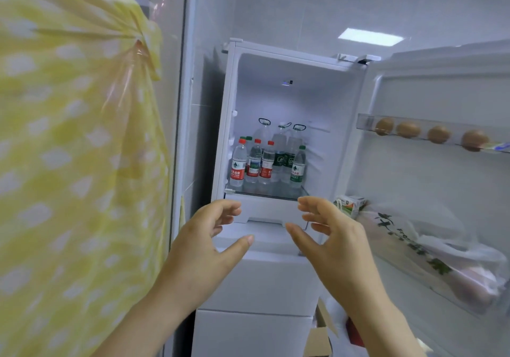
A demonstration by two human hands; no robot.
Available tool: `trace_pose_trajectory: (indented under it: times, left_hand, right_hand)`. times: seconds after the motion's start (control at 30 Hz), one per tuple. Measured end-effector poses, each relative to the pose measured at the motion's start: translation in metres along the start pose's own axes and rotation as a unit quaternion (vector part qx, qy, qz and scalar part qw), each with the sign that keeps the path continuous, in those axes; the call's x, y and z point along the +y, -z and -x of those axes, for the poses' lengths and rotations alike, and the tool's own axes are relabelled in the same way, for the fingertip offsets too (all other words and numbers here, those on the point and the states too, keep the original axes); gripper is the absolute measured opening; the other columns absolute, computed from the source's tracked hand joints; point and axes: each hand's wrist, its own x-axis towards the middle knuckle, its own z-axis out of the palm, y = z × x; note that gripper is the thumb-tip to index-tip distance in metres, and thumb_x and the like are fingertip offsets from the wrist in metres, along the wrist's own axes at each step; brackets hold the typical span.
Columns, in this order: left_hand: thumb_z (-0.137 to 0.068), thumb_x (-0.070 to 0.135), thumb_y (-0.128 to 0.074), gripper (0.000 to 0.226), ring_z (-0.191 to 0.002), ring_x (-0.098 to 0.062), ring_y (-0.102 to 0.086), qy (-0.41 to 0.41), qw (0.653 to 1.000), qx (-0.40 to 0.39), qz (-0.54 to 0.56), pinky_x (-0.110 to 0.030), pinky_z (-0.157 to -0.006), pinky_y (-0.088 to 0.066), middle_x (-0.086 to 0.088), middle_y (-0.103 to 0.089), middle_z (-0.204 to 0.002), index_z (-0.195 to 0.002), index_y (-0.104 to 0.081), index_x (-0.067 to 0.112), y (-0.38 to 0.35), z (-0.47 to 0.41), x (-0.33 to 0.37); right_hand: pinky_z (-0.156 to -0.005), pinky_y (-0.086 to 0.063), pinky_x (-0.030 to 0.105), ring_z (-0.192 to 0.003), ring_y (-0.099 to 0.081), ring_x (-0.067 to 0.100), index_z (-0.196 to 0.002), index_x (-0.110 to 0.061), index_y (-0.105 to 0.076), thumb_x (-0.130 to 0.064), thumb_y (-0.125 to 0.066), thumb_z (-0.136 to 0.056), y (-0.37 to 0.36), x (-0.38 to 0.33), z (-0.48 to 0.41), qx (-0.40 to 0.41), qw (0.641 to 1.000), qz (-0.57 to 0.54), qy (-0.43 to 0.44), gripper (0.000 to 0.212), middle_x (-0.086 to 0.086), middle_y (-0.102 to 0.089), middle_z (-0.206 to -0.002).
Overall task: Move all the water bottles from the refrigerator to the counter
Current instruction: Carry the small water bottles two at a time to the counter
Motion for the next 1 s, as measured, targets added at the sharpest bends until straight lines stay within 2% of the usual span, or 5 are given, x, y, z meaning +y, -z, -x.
trace_pose_trajectory:
  times: [0.23,0.67,0.83,1.0]
  left_hand:
    - [-0.078,0.024,-0.077,0.04,-0.109,0.007,-0.057,-0.006,0.999,0.004,-0.032,-0.014,-0.094,-0.045,0.024,-0.063,-0.114,-0.111,-0.059,0.036,-0.044,-0.069,-0.024]
    - [-0.079,0.023,-0.076,0.042,-0.108,0.009,-0.056,0.003,1.0,0.0,-0.023,-0.018,-0.097,-0.045,0.022,-0.063,-0.114,-0.114,-0.058,0.036,-0.086,-0.181,-0.1]
    - [-0.078,0.021,-0.077,0.042,-0.107,0.012,-0.055,-0.009,1.0,-0.001,-0.004,-0.01,-0.093,-0.043,0.023,-0.063,-0.113,-0.114,-0.059,0.035,-0.089,-0.232,-0.135]
    - [-0.077,0.023,-0.078,0.041,-0.108,0.009,-0.056,-0.009,1.0,-0.021,0.013,-0.015,-0.095,-0.044,0.021,-0.064,-0.114,-0.112,-0.06,0.035,-0.098,-0.273,-0.165]
  right_hand:
    - [-0.09,-0.05,0.023,-0.102,-0.061,0.0,-0.121,-0.029,-0.06,-0.029,-0.073,-0.084,-0.017,0.061,-0.066,-0.005,1.0,-0.021,0.003,0.04,-0.02,-0.063,-0.115]
    - [-0.09,-0.049,0.02,-0.101,-0.06,-0.003,-0.119,-0.029,-0.06,-0.031,-0.073,-0.084,-0.083,0.136,-0.159,-0.008,1.0,-0.004,-0.014,0.038,-0.021,-0.064,-0.112]
    - [-0.091,-0.048,0.016,-0.103,-0.06,-0.004,-0.122,-0.029,-0.06,-0.032,-0.073,-0.084,-0.114,0.152,-0.198,0.0,1.0,0.0,-0.031,0.04,-0.021,-0.064,-0.114]
    - [-0.089,-0.048,0.017,-0.102,-0.059,-0.006,-0.12,-0.03,-0.06,-0.034,-0.073,-0.083,-0.142,0.171,-0.23,0.002,0.999,0.007,-0.049,0.04,-0.023,-0.063,-0.114]
